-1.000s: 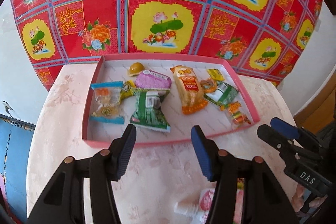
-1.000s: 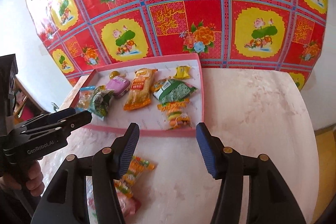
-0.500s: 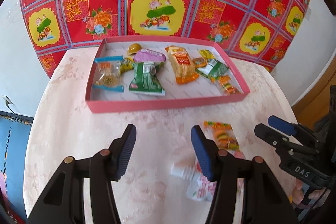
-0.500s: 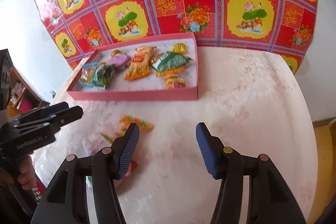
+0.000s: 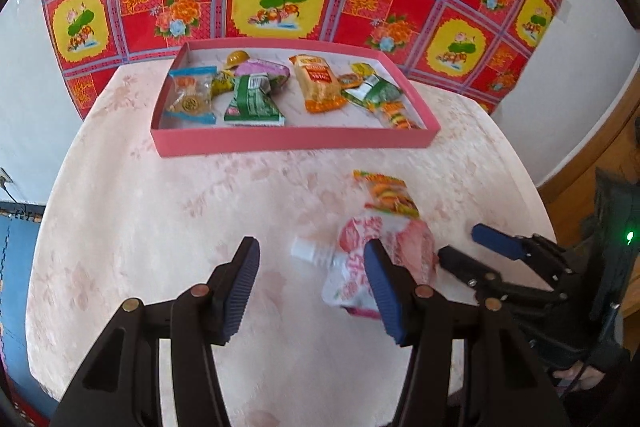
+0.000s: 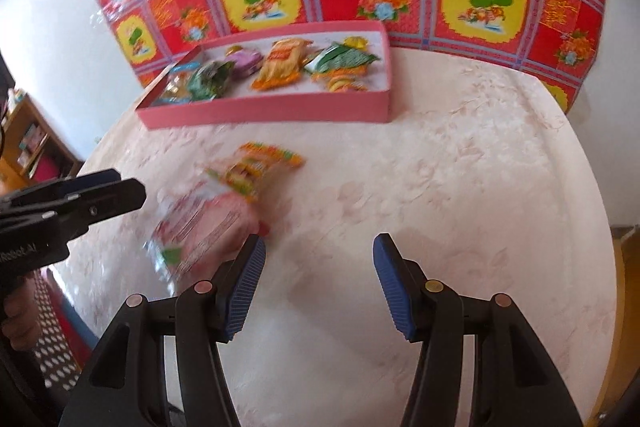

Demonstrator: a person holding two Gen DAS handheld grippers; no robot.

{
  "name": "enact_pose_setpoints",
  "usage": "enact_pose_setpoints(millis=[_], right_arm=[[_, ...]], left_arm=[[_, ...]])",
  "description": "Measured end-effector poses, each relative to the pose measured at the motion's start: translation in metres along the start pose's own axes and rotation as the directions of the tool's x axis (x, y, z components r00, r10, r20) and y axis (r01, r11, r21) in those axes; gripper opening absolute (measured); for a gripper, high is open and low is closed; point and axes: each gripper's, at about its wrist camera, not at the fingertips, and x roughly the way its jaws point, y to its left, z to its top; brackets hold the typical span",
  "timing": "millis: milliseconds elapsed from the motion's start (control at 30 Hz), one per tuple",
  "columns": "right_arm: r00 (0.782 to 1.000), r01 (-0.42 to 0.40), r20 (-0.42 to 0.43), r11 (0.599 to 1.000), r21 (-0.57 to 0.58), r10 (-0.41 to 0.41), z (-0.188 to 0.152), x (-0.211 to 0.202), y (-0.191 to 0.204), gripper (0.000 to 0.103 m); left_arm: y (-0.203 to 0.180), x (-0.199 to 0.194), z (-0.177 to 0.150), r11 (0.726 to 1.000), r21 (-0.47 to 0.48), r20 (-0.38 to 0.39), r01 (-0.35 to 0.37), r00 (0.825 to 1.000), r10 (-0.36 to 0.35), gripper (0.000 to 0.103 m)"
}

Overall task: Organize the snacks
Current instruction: 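Withdraw both tools toward the pink juice pouch and striped candy packet, then grasp the pink juice pouch with the white spout using the left tool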

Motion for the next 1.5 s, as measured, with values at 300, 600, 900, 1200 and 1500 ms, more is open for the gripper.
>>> enact_pose_setpoints(millis=[300,600,900,1200,1500], right_arm=[[0.996,-0.094,-0.006,0.992,-0.085,0.093,-0.008,-0.001,0.030,0.058],[0.980,-0.198,-0.006,0.969,-0.149,0.199,-0.011,-0.004,0.052,0.057],[0.957,-0.283,-0.010,0.927,-0.245,0.290,-0.017,-0.011,0.071,0.057],[0.978,-0.207,-0.024,0.956,-0.206,0.207,-0.016,-0.013,0.046,0.057],[0.991,-0.133,-0.006,0.978,-0.157,0.134,-0.015,-0.022,0.013,0.057]], left_arm=[[0.010,-0.002,-0.011,0.999,-0.048,-0.019,0.011,1.000,-0.012,0.057],[0.017,-0.002,-0.014,0.997,-0.081,-0.026,0.016,0.999,-0.019,0.057],[0.011,0.002,-0.014,0.996,-0.082,-0.040,0.034,0.998,-0.038,0.059],[-0.005,0.012,-0.006,0.994,-0.095,-0.071,0.058,0.995,-0.065,0.061],[-0.017,0.019,-0.004,0.996,-0.076,-0.088,0.049,0.995,-0.055,0.063]])
